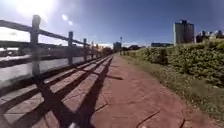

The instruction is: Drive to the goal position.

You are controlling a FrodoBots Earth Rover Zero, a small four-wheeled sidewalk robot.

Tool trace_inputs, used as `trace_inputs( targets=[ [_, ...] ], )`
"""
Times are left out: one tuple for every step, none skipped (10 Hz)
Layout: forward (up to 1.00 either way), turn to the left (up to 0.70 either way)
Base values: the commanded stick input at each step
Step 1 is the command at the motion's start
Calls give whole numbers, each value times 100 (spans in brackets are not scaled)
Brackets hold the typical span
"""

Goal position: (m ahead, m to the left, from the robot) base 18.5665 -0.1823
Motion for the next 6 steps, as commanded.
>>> trace_inputs(
  targets=[
    [85,0],
    [85,0],
    [85,0],
    [85,0],
    [85,0],
    [85,0]
  ],
)
